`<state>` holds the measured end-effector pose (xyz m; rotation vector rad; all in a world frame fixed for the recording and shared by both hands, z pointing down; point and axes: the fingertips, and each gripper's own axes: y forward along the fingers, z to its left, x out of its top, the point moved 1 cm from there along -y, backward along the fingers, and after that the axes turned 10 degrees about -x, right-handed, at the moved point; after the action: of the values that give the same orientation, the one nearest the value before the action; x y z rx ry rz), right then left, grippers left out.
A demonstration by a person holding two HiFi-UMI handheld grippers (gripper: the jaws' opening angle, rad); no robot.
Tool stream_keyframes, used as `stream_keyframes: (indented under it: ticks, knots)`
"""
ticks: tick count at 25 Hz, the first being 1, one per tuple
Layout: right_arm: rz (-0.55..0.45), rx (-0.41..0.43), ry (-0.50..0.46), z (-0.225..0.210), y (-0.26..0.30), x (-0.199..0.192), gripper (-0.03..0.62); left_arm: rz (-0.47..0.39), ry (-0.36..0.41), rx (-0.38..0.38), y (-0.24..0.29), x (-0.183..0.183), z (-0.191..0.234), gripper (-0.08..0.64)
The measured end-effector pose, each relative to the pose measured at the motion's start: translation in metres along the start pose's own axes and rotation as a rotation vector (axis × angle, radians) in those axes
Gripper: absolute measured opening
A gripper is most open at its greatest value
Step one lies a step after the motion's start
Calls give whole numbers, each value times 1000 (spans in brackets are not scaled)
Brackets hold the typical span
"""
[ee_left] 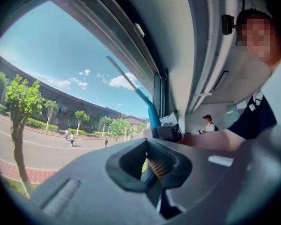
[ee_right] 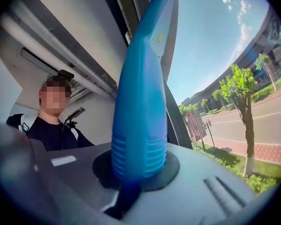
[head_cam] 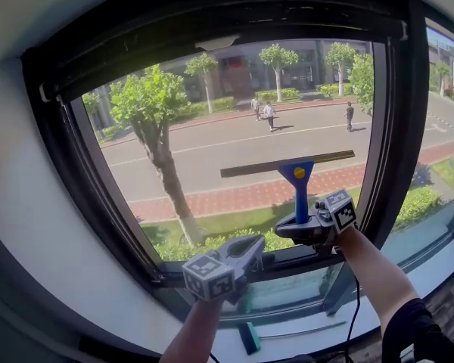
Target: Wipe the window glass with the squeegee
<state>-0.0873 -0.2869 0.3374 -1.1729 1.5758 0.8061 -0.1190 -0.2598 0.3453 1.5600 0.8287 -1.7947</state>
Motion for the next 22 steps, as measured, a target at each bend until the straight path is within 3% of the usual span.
stream_keyframes:
  ticks: [9, 22]
  knots:
    - [-33, 32, -208, 53, 60, 149, 5, -24, 105, -51, -27, 58, 1, 2]
    - [-39, -75, -192, 25, 106, 232, 5, -22, 117, -27, -74, 57, 10, 2]
